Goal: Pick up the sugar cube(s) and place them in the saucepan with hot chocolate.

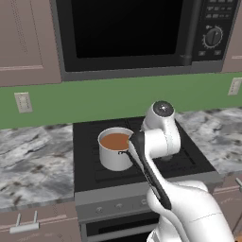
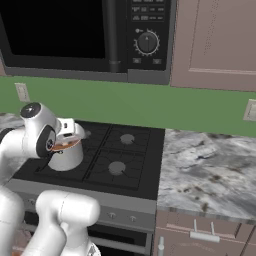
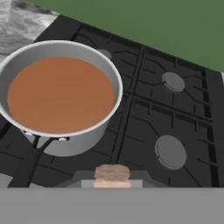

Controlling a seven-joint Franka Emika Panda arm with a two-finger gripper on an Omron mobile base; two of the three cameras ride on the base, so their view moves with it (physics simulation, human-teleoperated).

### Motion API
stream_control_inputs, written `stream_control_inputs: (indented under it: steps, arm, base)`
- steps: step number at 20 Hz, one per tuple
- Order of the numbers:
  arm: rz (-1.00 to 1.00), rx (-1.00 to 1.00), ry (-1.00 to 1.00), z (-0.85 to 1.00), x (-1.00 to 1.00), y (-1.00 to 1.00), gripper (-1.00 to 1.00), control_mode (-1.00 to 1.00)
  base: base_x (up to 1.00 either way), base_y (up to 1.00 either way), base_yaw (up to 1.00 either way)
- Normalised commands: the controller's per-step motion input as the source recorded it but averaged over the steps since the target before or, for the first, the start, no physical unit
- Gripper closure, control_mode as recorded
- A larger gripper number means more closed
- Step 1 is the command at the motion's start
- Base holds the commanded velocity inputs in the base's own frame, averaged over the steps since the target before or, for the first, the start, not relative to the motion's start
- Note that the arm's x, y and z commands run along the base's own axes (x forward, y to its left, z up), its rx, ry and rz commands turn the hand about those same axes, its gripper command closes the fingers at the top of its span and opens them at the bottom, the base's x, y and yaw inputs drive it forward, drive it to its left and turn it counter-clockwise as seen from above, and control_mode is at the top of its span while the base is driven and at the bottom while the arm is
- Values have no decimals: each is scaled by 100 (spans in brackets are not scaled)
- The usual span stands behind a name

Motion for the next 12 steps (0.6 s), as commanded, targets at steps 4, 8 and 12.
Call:
stream_control_inputs:
  steps: [4,8,12]
  arm:
    - [0,0,4,0,26,50,100,-100]
    - [0,0,0,0,26,34,100,-100]
    - [0,0,0,-5,24,19,100,-100]
  base:
    - [0,0,0]
    - [0,0,0]
    - [0,0,0]
